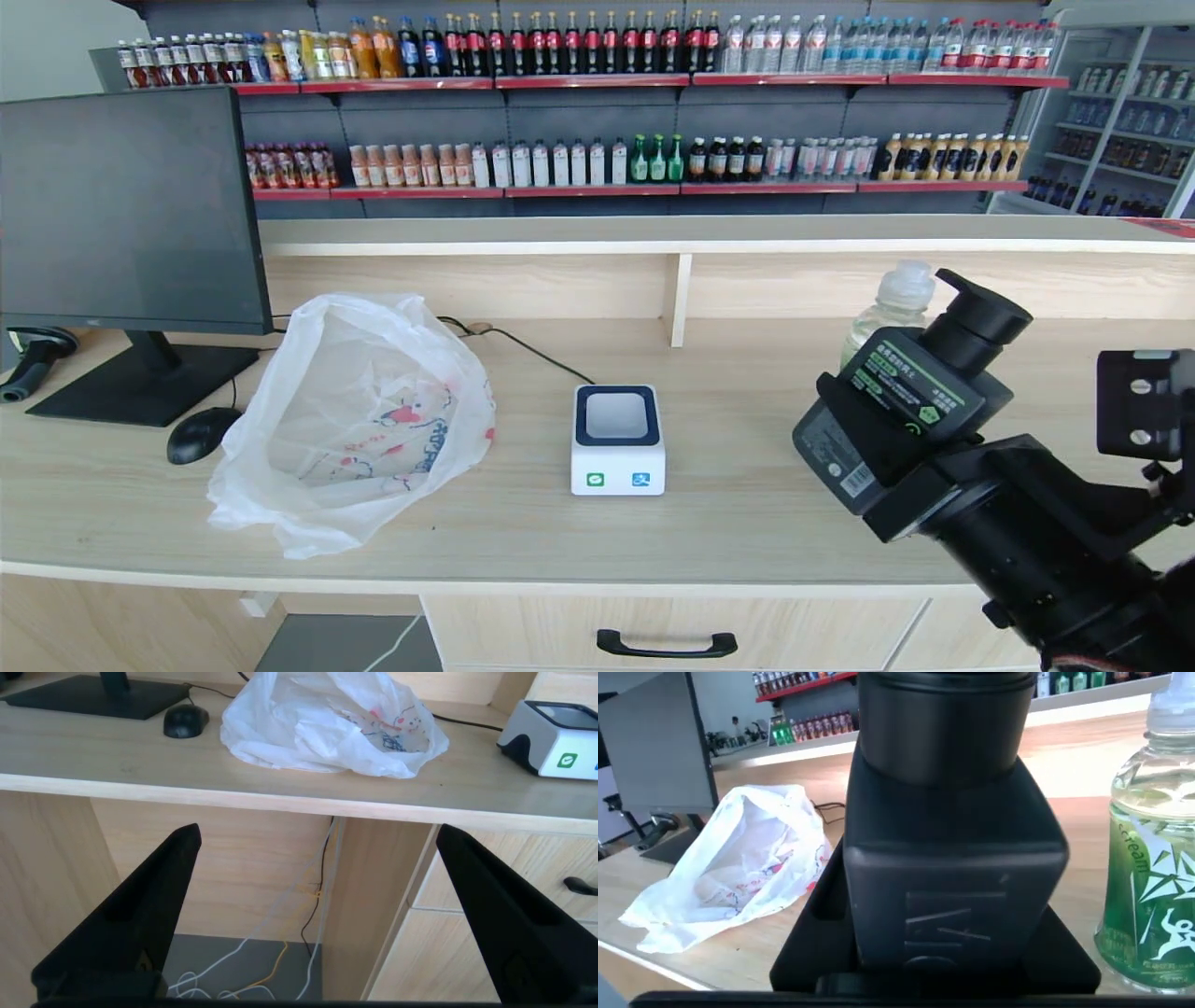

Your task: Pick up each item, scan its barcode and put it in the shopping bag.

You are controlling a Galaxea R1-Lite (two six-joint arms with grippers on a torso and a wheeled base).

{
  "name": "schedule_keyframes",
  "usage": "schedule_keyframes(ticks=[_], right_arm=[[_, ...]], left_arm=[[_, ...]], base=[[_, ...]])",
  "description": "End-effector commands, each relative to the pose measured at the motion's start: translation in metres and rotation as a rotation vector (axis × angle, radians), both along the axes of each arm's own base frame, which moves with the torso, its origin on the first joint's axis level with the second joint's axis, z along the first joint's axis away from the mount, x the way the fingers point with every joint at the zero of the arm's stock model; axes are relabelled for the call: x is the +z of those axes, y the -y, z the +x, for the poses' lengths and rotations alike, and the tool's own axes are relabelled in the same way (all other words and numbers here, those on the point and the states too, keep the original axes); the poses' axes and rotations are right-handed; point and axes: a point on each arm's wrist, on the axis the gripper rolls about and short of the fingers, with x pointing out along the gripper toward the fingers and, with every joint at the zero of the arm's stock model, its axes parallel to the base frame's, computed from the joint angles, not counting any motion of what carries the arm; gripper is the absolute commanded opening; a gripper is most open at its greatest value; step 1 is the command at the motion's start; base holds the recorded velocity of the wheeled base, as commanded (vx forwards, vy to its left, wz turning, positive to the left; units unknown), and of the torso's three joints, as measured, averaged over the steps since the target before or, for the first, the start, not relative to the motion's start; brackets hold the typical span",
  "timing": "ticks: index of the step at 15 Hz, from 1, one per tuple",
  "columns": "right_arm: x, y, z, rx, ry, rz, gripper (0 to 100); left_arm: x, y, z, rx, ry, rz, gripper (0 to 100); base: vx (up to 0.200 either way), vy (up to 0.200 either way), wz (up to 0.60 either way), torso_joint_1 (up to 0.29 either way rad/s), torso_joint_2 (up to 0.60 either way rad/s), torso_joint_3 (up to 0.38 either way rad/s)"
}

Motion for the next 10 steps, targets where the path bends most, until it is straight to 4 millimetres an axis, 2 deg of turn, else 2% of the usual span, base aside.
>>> schedule_keyframes(ticks=[1, 5, 10], right_arm=[[-0.001, -0.006, -0.005, 0.049, -0.002, 0.0, 0], [-0.002, -0.02, -0.012, 0.153, 0.001, -0.01, 0], [0.0, -0.031, -0.021, 0.341, -0.038, 0.086, 0]], left_arm=[[0.0, 0.0, 0.0, 0.0, 0.0, 0.0, 100], [0.0, 0.0, 0.0, 0.0, 0.0, 0.0, 100], [0.0, 0.0, 0.0, 0.0, 0.0, 0.0, 100]], base=[[0.0, 0.0, 0.0, 0.0, 0.0, 0.0], [0.0, 0.0, 0.0, 0.0, 0.0, 0.0], [0.0, 0.0, 0.0, 0.0, 0.0, 0.0]])
